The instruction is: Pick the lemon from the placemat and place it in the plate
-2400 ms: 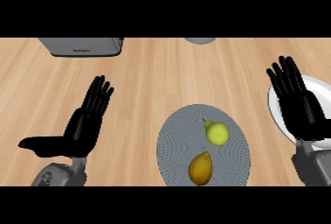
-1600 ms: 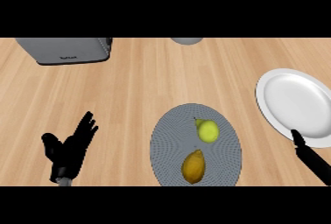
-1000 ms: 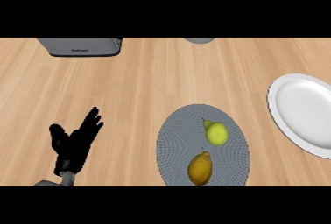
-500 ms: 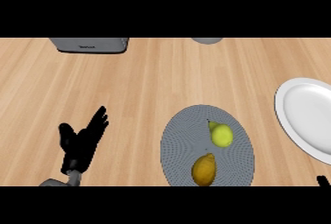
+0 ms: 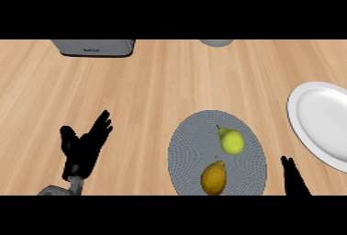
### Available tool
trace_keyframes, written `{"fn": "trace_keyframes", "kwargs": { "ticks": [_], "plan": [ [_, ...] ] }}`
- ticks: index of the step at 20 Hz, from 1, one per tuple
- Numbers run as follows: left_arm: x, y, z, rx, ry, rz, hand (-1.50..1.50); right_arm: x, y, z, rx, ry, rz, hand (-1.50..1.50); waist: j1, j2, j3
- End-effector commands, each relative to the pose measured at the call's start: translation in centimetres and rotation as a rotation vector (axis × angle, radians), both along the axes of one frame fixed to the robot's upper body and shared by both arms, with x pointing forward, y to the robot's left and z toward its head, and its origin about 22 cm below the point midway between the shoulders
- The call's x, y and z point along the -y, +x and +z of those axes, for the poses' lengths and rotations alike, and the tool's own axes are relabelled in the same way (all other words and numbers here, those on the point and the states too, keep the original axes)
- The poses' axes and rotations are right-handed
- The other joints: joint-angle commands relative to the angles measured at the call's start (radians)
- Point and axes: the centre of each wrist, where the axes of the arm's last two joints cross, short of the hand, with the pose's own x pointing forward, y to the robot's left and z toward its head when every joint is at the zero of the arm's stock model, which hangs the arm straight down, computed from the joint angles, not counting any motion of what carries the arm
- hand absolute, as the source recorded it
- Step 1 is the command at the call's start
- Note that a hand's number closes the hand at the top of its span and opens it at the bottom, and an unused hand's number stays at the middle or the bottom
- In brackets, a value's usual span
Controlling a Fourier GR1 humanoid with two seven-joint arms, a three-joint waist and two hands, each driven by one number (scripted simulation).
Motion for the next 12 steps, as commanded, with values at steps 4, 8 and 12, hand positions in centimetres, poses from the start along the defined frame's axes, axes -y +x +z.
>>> {"fn": "trace_keyframes", "kwargs": {
  "ticks": [4,8,12],
  "plan": [
    [1.1,-0.9,0.7,-0.025,-0.009,0.002,0.00,-6.8,4.4,-1.2,-0.082,0.036,0.019,-1.50,-0.013,-0.005,0.003],
    [-0.1,-1.0,-0.5,-0.029,-0.005,0.028,0.00,-6.5,4.1,-0.6,-0.077,0.030,0.020,-1.50,-0.023,-0.006,0.003],
    [-0.3,-0.2,-1.6,-0.021,0.006,0.011,0.00,-7.4,5.6,-0.4,-0.105,-0.033,-0.021,-1.50,-0.023,-0.004,0.003]
  ]
}}
